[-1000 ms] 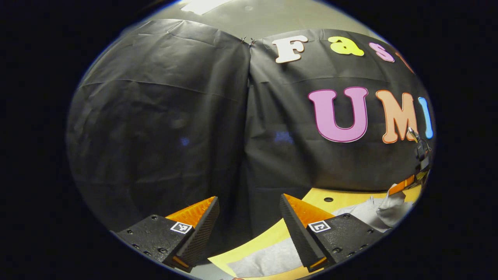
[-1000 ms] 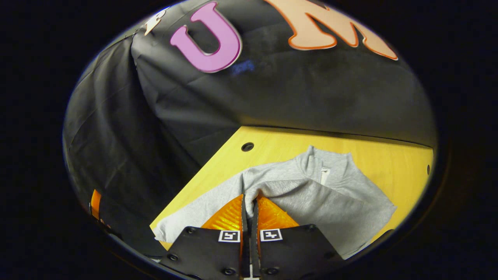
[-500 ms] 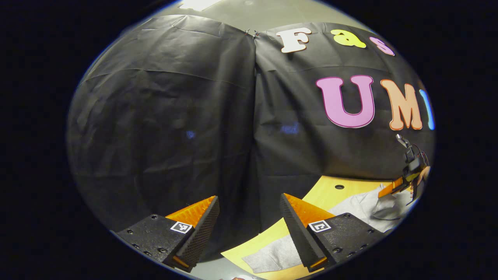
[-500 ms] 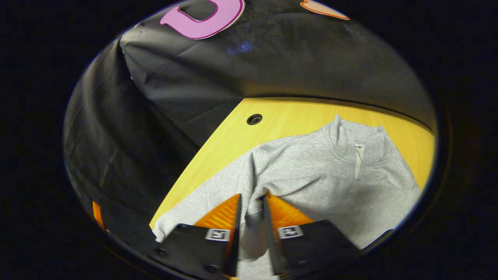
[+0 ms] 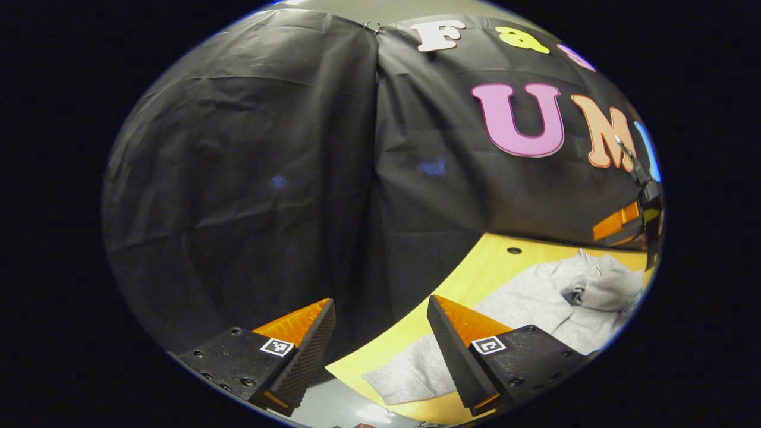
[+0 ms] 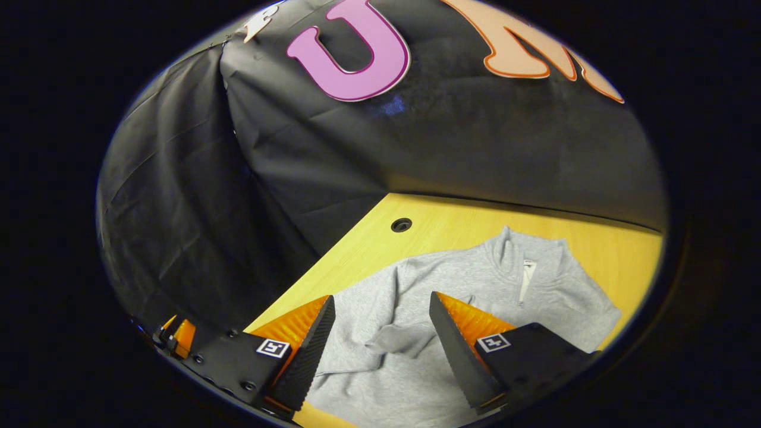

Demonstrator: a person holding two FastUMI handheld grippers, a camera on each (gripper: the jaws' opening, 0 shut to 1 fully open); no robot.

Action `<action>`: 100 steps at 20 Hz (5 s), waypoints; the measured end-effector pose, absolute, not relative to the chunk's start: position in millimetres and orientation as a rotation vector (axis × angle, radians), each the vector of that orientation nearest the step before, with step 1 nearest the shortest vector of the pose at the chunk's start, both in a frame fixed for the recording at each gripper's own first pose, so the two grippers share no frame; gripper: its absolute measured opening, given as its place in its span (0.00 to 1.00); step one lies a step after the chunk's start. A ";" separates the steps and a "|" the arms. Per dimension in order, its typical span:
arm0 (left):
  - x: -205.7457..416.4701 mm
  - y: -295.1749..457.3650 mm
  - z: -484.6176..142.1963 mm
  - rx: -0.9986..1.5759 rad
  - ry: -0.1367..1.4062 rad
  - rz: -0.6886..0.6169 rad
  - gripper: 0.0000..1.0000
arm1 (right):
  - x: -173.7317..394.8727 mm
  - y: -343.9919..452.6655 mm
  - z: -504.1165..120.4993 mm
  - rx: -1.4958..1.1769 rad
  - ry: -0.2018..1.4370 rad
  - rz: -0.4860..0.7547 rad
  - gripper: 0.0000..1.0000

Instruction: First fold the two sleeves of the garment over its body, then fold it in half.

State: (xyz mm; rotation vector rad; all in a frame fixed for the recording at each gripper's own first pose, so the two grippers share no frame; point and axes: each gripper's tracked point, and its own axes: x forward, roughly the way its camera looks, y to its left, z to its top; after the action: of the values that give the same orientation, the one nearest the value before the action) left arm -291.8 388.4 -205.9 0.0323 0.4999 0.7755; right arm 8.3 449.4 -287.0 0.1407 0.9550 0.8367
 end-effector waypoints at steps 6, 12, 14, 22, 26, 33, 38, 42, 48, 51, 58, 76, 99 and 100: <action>-307.6 369.6 -270.0 -0.104 0.643 0.753 0.93 | 6.0 391.9 -278.6 0.070 0.922 0.806 0.96; -325.4 358.7 -322.1 -0.189 0.774 0.787 0.93 | 4.0 350.6 -283.1 0.103 0.951 0.739 0.99; -327.5 358.7 -329.8 -0.199 0.808 0.788 0.93 | 4.7 341.9 -279.9 0.099 0.943 0.729 0.96; -321.5 347.0 -345.9 -0.177 0.857 0.702 0.94 | 1.6 314.3 -270.6 0.112 0.930 0.709 0.96; -310.8 341.5 -348.0 -0.162 0.882 0.660 0.43 | -6.2 298.0 -276.0 0.122 0.939 0.686 0.98; -286.8 336.1 -331.5 -0.228 0.844 0.631 0.00 | -9.2 254.4 -267.5 0.136 0.909 0.613 0.99; -237.5 347.2 -286.1 -0.206 0.758 0.594 0.00 | -10.4 213.3 -263.9 0.154 0.900 0.540 0.96; -181.4 339.7 -245.8 -0.193 0.662 0.533 0.00 | -17.7 179.3 -264.4 0.167 0.902 0.484 0.96; -104.2 297.3 -214.8 -0.174 0.576 0.400 0.00 | -27.5 119.9 -265.6 0.184 0.908 0.383 0.96; -72.0 268.8 -208.0 -0.177 0.565 0.330 0.00 | -31.0 91.3 -262.3 0.199 0.910 0.330 0.99; 3.5 176.3 -190.8 -0.175 0.527 0.141 0.00 | -55.6 17.0 -255.1 0.190 0.909 0.212 0.98; 72.5 -71.3 -222.9 -0.178 0.621 -0.310 0.00 | -120.1 -96.2 -245.3 0.229 0.910 -0.016 0.95; 54.6 -128.4 -296.9 -0.105 0.737 -0.399 0.95 | -108.7 -53.2 -263.6 0.203 0.942 0.079 0.95; 54.2 -122.4 -290.4 -0.118 0.723 -0.389 0.95 | -105.9 -45.5 -265.0 0.206 0.941 0.094 0.96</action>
State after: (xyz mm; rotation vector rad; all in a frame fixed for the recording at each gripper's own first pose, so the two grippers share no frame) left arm 54.2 -122.4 -290.4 -0.1180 0.7232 -0.3891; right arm -105.9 -45.5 -265.0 0.2055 0.9412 0.0941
